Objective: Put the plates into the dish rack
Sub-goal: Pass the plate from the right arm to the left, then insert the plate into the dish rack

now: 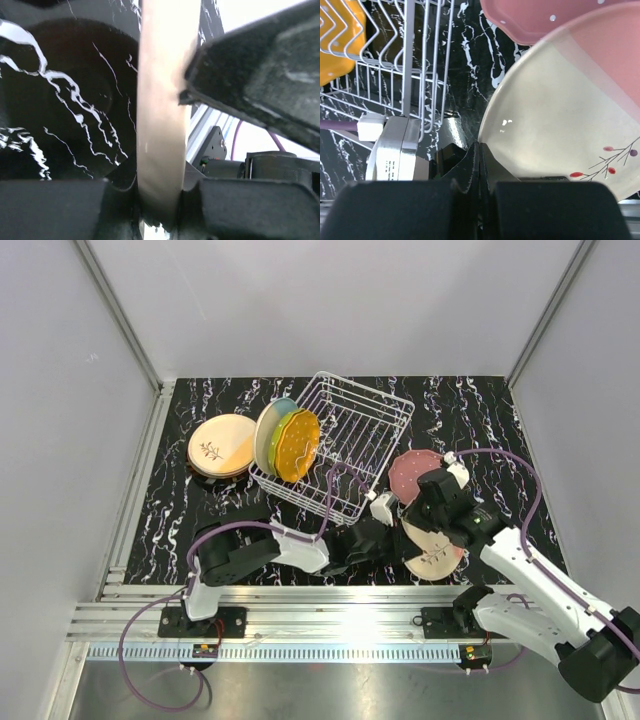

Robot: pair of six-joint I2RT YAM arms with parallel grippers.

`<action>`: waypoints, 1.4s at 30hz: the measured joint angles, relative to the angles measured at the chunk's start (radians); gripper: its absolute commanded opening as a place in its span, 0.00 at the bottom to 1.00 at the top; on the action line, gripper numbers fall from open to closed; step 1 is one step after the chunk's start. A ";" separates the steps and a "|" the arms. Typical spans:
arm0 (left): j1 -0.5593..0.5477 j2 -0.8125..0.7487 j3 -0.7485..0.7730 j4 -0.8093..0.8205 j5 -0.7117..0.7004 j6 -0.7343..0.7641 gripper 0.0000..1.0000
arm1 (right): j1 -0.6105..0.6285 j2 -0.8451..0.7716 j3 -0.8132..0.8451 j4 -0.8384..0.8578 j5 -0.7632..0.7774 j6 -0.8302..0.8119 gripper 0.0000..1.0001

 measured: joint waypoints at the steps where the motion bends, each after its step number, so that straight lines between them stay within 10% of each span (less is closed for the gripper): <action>1: 0.002 -0.005 -0.001 0.000 -0.003 0.008 0.00 | 0.000 -0.006 0.001 0.004 0.000 0.006 0.00; 5: 0.003 -0.027 -0.011 -0.016 -0.007 0.025 0.00 | 0.003 -0.011 0.005 0.008 -0.001 0.020 0.03; 9: 0.004 -0.079 -0.027 -0.077 -0.009 0.071 0.00 | 0.009 -0.016 0.028 -0.010 0.015 0.030 0.53; 16: -0.010 -0.235 -0.071 -0.265 -0.047 0.199 0.00 | 0.008 -0.065 0.166 -0.113 0.179 0.014 0.75; 32: 0.000 -0.784 0.101 -0.962 -0.277 0.731 0.00 | 0.008 -0.354 0.212 -0.246 0.495 0.021 0.73; 42: 0.378 -0.930 0.398 -1.026 -0.341 1.012 0.00 | 0.008 -0.360 0.059 -0.171 0.503 -0.036 0.74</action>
